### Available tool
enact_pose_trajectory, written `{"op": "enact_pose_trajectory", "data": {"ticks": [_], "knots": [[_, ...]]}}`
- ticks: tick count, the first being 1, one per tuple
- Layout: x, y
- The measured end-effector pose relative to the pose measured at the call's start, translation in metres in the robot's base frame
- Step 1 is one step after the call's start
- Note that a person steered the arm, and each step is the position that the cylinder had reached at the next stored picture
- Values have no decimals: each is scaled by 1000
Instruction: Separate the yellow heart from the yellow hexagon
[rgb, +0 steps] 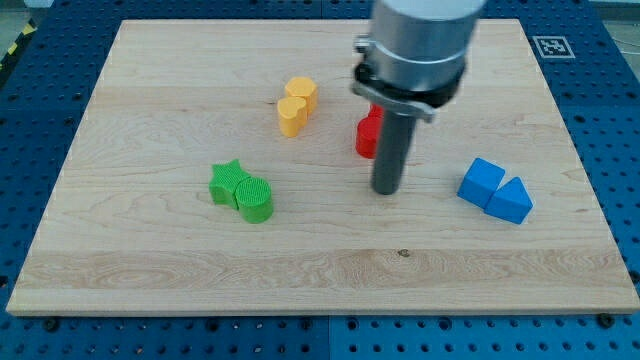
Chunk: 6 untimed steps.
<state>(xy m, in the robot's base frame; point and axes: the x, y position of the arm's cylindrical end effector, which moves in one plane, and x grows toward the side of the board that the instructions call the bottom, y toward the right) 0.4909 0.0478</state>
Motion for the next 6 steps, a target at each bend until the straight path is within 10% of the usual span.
{"op": "enact_pose_trajectory", "data": {"ticks": [6], "knots": [[-113,-114]]}}
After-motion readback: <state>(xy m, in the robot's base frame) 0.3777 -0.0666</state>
